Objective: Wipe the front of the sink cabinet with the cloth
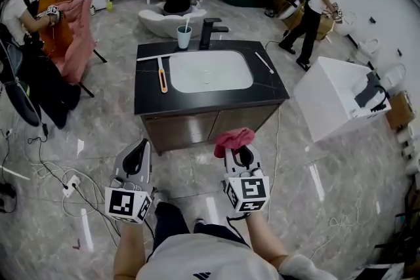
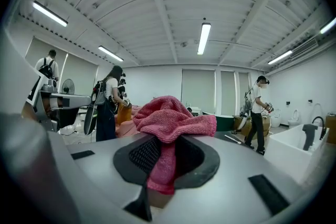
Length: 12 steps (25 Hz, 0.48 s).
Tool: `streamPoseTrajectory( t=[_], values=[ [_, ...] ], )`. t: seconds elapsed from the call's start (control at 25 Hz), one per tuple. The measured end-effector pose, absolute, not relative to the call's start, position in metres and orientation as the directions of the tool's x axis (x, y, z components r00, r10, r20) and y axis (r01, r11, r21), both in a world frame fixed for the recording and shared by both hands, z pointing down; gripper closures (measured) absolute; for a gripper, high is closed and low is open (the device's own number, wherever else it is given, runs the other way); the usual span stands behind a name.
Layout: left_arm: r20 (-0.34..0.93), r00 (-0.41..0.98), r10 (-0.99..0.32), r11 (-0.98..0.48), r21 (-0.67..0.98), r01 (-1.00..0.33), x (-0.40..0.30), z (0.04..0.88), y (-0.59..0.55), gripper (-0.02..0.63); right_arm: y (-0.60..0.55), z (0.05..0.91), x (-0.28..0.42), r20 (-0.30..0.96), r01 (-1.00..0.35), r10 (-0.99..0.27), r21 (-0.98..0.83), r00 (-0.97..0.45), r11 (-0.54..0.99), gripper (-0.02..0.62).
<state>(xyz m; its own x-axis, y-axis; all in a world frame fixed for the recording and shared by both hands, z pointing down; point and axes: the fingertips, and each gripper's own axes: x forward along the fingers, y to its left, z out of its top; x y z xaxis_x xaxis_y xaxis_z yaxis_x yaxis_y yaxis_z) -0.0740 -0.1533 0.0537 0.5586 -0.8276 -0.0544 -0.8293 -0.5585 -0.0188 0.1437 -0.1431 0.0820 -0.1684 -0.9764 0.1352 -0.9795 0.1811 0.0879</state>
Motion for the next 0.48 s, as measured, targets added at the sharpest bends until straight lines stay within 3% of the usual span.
streamPoseTrajectory(
  t=[0.48],
  values=[
    [-0.105,0.536,-0.838,-0.538,-0.011,-0.843,-0.063,0.031,-0.134,0.601,-0.119,0.062,0.169,0.098,-0.985,-0.986,0.095,-0.134,0.143,0.531]
  ],
)
